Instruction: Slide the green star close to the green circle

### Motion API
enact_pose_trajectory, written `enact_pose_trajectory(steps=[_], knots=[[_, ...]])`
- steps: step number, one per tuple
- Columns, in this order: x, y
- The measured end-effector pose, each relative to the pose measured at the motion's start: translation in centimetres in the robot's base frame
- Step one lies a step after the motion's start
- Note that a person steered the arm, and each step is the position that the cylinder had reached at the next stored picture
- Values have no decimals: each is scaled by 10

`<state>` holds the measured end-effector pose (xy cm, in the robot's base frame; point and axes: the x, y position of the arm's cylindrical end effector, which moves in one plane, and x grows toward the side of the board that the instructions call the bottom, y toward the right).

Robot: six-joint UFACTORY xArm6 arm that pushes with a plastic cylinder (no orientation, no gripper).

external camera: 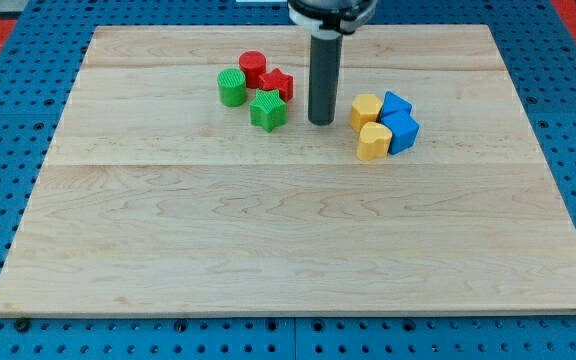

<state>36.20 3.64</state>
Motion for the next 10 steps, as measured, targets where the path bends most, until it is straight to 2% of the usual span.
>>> enact_pose_trajectory(steps=[1,2,3,4,5,6,8,10], knots=[[-20,-44],[-27,-47],[10,21],[25,23],[9,-1],[12,-5],[12,-63],[20,-73]])
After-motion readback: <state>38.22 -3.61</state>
